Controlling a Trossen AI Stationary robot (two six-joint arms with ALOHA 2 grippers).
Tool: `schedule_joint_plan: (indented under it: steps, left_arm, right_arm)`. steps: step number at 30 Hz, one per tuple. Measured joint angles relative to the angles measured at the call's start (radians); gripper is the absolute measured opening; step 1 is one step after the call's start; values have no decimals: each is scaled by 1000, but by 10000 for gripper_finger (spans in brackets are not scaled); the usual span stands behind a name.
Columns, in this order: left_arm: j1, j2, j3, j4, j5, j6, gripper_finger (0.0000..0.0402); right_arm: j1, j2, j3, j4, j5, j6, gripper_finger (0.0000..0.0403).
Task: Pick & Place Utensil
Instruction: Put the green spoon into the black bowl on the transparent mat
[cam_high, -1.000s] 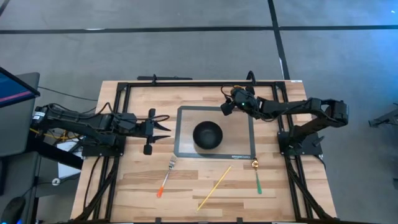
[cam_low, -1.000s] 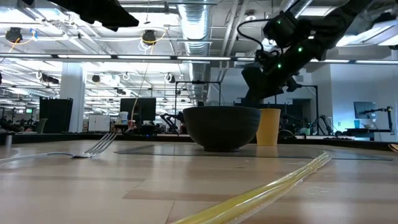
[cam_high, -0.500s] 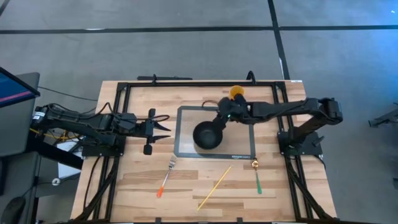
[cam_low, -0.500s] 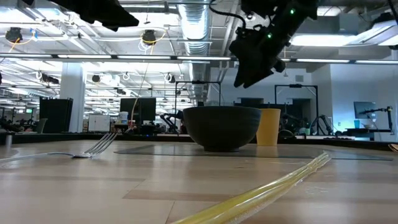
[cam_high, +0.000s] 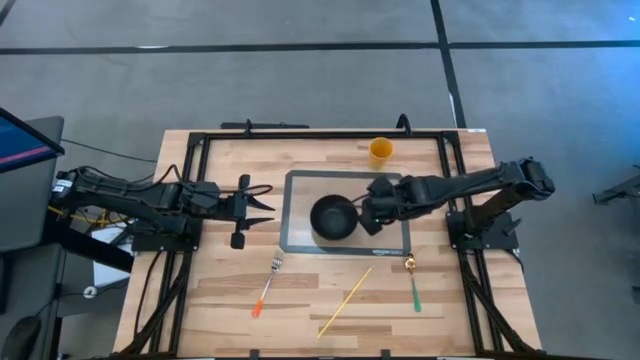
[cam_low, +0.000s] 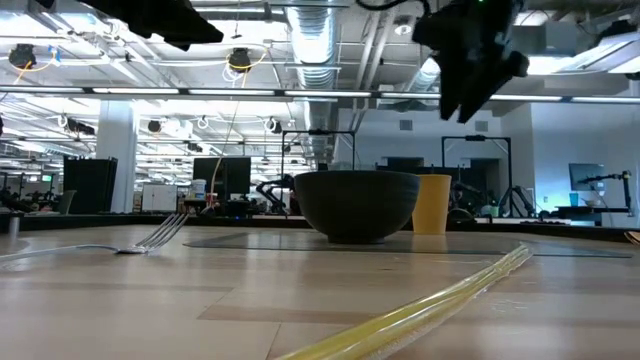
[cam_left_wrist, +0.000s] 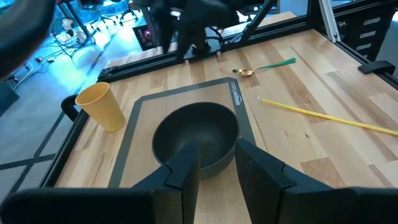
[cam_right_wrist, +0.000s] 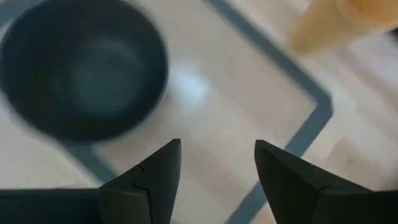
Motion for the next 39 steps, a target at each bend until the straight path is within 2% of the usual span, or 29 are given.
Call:
schedule_joint_plan:
  steps: [7, 16, 24, 29, 39]
  left_arm:
    - [0, 0, 0, 1, 0, 0, 104]
    - [0, 0, 0, 1, 0, 0, 104]
    - [0, 0, 0, 3, 0, 2, 104]
    - [0, 0, 0, 9, 0, 3, 104]
    - [0, 0, 0, 71, 0, 44, 104]
  right_arm:
    - [80, 1, -1, -20, -176, 107, 198]
    - [188, 3, -14, -27, -377, 346, 198]
    - [272, 5, -116, -18, -425, 569, 198]
    - [328, 5, -158, 18, -501, 688, 198]
    - [445, 5, -266, 176, -500, 829, 198]
